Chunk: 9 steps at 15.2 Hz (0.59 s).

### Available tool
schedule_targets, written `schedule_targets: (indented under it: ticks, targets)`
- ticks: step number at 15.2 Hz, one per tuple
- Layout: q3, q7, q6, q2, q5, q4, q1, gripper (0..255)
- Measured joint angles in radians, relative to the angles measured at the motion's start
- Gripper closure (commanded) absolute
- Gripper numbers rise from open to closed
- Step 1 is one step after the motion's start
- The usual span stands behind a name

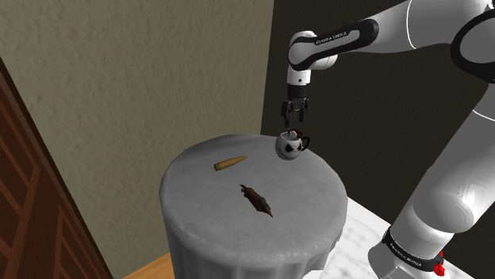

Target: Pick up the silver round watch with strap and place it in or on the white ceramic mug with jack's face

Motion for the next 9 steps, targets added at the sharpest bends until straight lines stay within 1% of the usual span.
schedule_targets:
  ticks: [2,3,9]
  targets:
    - [-0.001,0.0,-0.064,0.004,0.0,0.069,-0.001,0]
    - [0.0,0.002,-0.076,0.005,0.0,0.082,0.0,0]
    - [0.001,0.004,-0.09,0.004,0.0,0.093,0.001,0]
